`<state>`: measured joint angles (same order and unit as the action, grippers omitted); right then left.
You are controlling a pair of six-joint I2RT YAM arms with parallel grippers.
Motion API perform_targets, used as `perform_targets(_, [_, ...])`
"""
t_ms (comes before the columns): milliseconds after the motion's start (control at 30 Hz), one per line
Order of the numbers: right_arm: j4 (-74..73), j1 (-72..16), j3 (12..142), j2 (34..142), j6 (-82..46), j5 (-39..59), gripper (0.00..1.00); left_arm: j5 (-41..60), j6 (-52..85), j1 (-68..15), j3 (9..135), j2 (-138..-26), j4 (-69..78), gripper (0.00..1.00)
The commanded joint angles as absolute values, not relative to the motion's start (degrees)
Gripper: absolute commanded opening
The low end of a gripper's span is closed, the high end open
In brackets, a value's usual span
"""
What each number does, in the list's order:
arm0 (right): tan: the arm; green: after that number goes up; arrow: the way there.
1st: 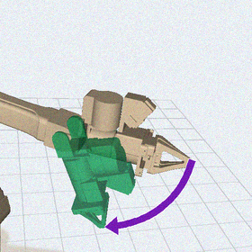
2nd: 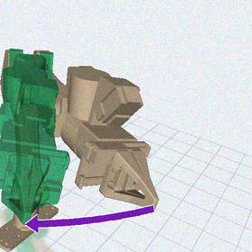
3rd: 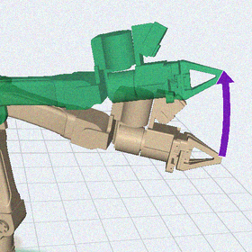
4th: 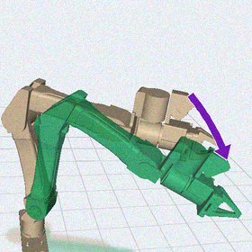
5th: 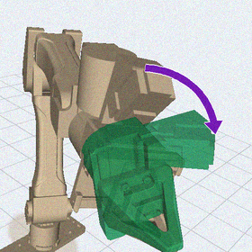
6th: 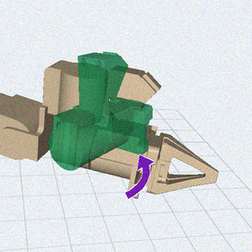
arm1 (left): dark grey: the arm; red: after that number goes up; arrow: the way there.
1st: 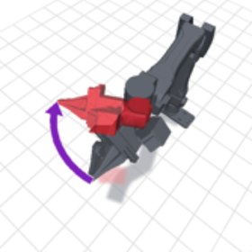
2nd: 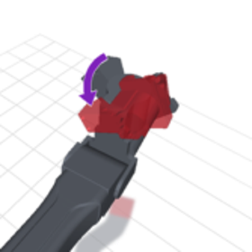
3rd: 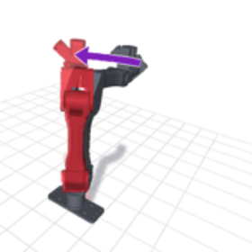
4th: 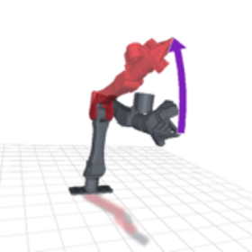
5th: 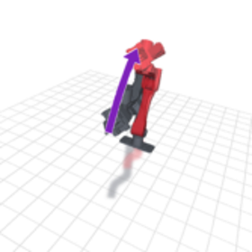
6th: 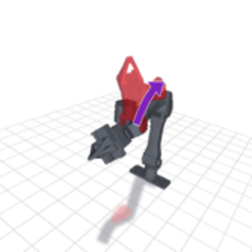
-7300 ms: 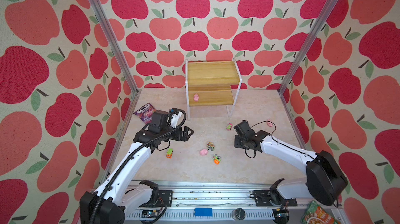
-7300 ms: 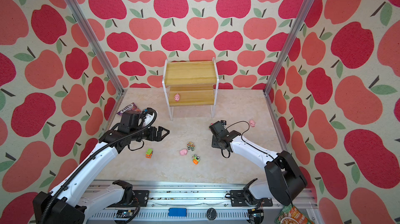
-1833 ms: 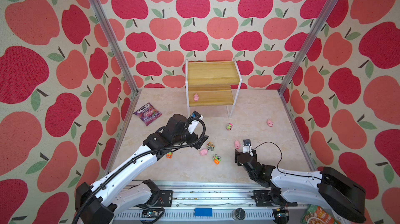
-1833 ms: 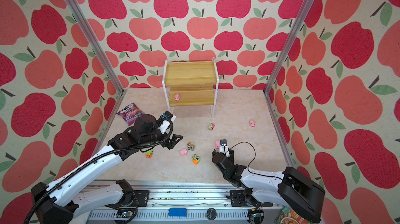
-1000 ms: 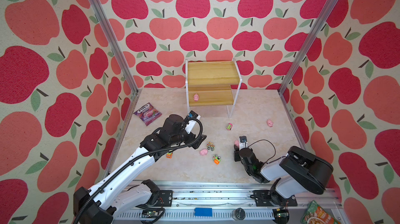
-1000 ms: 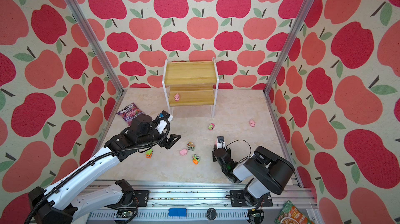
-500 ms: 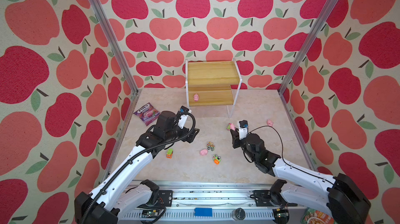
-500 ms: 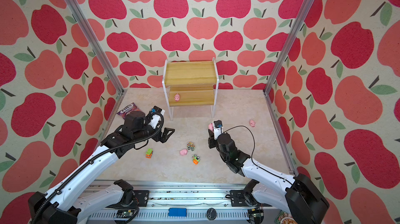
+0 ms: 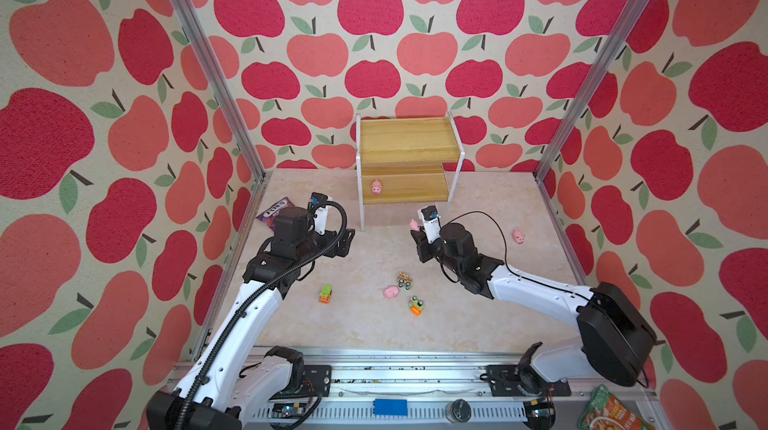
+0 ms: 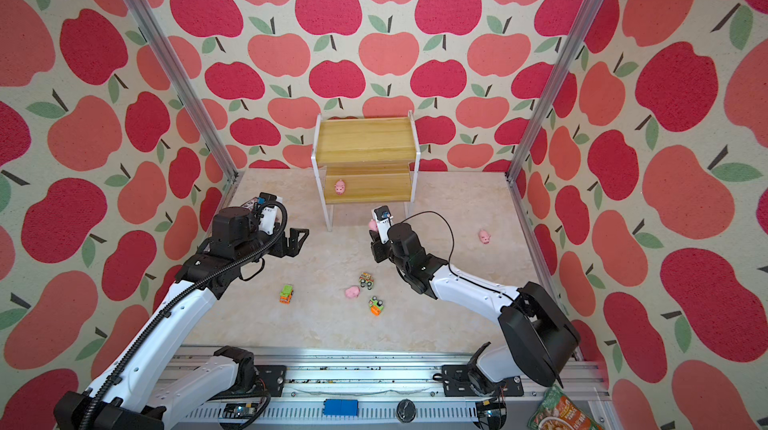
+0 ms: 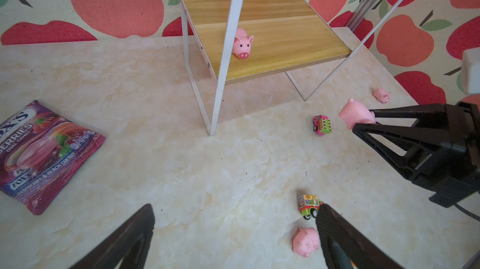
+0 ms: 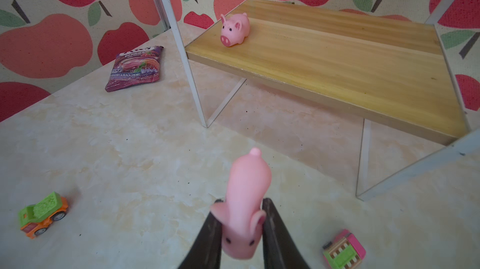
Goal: Place and organize the plastic toys onto the shelf
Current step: 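Carry the pig to the lower shelf with the right gripper while the left withdraws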
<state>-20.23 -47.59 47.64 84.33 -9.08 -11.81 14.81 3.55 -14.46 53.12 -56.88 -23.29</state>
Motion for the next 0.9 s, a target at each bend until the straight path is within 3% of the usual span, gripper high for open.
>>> perform_targets(0, [-24.5,-47.1,52.6,87.9,-7.4,-11.9,0.27,14.3,4.4,-13.9,54.3,-56.2,-22.3,0.99])
perform_targets(867, [-30.7,-44.9,83.3,117.2,-7.9,-20.5,0.27,14.8,4.4,-13.4,54.1,-56.8,-22.0,0.99])
